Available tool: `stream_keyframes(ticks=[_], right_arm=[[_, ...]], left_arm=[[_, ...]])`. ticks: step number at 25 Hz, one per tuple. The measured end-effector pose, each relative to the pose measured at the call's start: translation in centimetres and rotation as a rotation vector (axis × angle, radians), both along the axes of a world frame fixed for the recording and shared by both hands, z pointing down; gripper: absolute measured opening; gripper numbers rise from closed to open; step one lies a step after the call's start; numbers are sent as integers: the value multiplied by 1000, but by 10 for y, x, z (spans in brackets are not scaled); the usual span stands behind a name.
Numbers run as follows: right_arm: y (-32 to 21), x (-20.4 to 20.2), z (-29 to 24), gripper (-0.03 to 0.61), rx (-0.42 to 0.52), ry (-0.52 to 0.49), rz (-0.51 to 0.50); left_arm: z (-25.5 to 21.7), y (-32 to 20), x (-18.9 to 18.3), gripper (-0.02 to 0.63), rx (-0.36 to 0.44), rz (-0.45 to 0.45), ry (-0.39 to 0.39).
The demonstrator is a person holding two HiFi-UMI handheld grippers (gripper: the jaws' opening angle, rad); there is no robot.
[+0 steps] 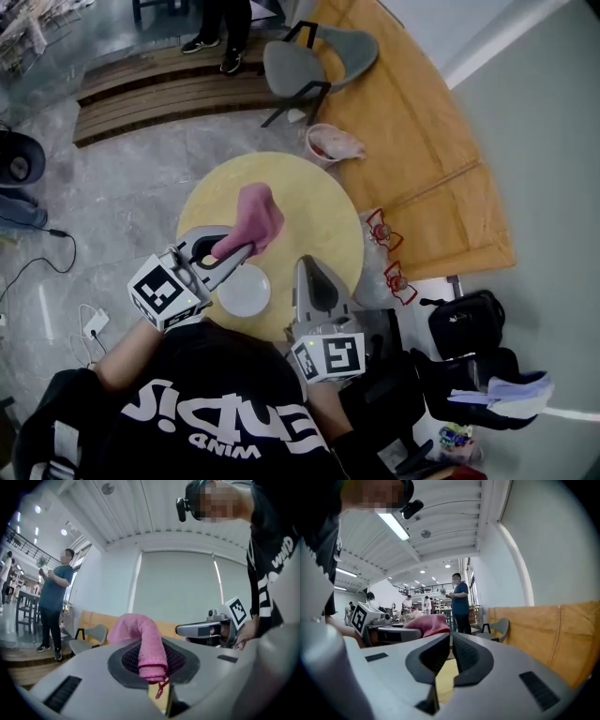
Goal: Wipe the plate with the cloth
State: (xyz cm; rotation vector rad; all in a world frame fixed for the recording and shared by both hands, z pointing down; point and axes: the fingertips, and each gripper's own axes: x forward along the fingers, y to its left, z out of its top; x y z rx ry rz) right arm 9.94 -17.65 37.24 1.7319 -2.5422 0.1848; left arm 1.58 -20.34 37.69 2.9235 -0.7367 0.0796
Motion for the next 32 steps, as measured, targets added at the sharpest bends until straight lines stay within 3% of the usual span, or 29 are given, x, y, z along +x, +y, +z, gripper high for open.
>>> stream_keyframes(ticks=[3, 32], right_arm=[[0, -4, -3, 28, 26, 18, 2], [-2, -2, -4, 21, 21, 7, 25]], left_arm=[[-5, 3, 3, 48, 32, -3, 10], [-18, -5, 4, 48, 53, -51, 41]])
